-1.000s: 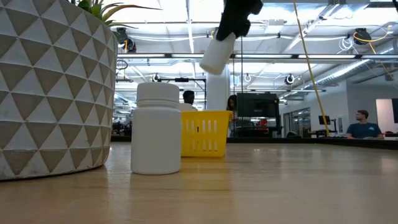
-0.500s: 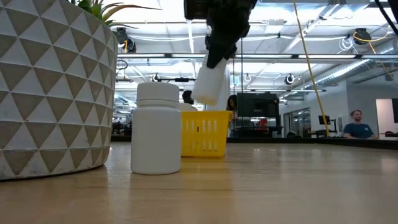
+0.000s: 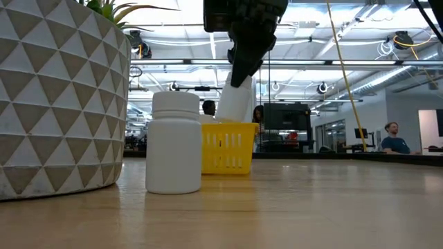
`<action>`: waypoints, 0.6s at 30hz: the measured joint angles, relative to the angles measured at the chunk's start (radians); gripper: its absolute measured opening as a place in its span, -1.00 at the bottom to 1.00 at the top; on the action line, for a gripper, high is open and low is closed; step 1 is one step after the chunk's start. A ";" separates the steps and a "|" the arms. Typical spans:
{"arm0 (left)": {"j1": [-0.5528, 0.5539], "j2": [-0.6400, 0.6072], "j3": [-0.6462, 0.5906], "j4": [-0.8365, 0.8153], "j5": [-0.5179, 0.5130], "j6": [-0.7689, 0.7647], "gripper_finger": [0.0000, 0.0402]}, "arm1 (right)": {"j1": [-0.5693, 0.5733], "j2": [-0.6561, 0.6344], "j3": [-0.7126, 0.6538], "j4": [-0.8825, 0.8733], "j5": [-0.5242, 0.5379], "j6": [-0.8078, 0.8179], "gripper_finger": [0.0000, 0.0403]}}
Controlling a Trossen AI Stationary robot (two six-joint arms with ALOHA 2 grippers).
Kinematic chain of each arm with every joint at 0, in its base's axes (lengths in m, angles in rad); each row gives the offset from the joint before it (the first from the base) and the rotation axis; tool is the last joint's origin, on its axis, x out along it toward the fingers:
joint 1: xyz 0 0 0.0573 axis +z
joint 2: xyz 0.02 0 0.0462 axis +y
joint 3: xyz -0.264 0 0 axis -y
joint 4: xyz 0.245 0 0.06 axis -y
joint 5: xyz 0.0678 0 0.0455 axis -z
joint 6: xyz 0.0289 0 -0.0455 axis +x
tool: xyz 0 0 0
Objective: Pick and place pill bottles into a basket
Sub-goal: Put the white pill bottle into the yellow bin
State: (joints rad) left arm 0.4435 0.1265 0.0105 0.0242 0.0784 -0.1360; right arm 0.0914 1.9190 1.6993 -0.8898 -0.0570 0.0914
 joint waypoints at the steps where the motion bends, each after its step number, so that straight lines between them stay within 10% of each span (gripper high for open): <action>1: 0.000 0.000 0.000 0.000 0.000 0.000 0.41 | 0.000 0.000 0.000 0.001 0.000 -0.002 -0.25; 18: 0.000 0.004 0.000 -0.002 0.000 0.002 0.41 | 0.000 0.014 -0.100 0.093 -0.030 0.007 -0.25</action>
State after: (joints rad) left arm 0.4435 0.1307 0.0105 0.0226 0.0784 -0.1341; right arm 0.0916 1.9327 1.5995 -0.7972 -0.0868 0.0984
